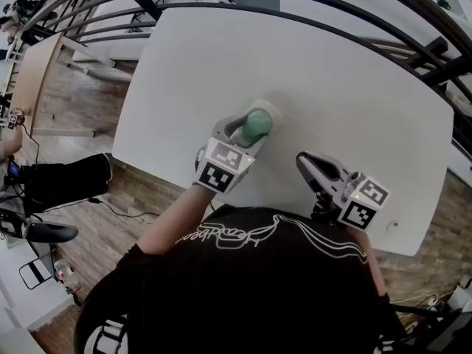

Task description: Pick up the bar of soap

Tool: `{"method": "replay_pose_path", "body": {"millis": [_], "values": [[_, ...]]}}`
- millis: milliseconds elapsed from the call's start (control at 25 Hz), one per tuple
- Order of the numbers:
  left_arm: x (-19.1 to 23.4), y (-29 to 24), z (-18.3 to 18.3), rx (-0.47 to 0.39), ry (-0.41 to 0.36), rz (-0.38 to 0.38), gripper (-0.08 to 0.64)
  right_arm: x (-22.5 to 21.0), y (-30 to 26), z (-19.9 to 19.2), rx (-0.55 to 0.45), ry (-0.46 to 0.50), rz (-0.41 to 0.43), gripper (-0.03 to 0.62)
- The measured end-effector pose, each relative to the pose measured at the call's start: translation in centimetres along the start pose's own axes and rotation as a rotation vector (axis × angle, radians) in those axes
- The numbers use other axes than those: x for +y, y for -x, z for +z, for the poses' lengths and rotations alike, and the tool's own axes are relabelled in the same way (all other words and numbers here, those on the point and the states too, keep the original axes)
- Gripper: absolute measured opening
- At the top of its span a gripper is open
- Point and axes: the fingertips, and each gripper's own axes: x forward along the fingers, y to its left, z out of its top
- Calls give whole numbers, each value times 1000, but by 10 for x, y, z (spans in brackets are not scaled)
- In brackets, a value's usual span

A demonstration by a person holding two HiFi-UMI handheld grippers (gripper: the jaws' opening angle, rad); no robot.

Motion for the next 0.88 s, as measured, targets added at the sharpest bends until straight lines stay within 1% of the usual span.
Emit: {"method": "replay_pose_path", "body": {"millis": [120,440,600,800,880], "values": [[-14,2,1,0,-5,-5,262,7,20,-3,-6,7,-7,18],[-3,0,-1,2,-28,16,262,8,30,-5,-20,20,-32,18],[8,-1,2,-5,-17,28,261,10,30,-3,-20,26,-38,18],[17,5,9,-56,11,52,261,14,36,-5,-22,35,-47,18],[11,12,17,-87,20,65,261,19,47,-7,-21,45,-52,18]]}}
